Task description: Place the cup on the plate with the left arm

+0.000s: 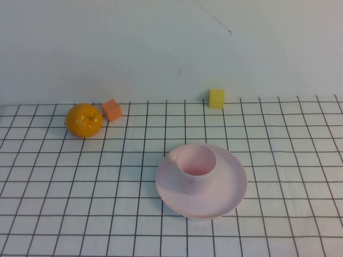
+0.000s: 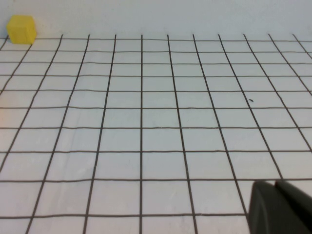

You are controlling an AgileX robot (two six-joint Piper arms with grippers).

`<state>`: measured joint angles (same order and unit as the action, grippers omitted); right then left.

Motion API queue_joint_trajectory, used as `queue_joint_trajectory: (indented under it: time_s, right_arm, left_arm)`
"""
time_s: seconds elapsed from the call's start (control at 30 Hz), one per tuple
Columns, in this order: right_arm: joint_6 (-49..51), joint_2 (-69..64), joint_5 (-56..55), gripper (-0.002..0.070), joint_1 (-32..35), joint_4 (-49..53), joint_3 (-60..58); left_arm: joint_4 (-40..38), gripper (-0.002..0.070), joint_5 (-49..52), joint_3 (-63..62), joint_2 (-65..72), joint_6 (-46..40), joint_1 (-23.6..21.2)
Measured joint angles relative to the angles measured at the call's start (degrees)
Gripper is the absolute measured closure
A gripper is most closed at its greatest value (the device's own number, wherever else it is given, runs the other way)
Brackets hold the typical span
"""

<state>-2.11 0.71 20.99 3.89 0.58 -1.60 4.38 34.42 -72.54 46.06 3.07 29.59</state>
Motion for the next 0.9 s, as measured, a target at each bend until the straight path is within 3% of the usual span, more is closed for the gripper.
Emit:
queue_joint_trajectory:
  time_s: [0.23,0.9]
  right_arm:
    - [0.00,0.00,0.00,0.0678,0.00,0.00,0.00]
    - [0.00,0.00,0.00,0.0678,0.00,0.00,0.00]
  left_arm:
    - [-0.79,0.0676,-9.67,20.11,-12.16,1.36,0.00]
    - [-2.19,0.0676,-3.76,47.38,-17.82,2.41,-0.16]
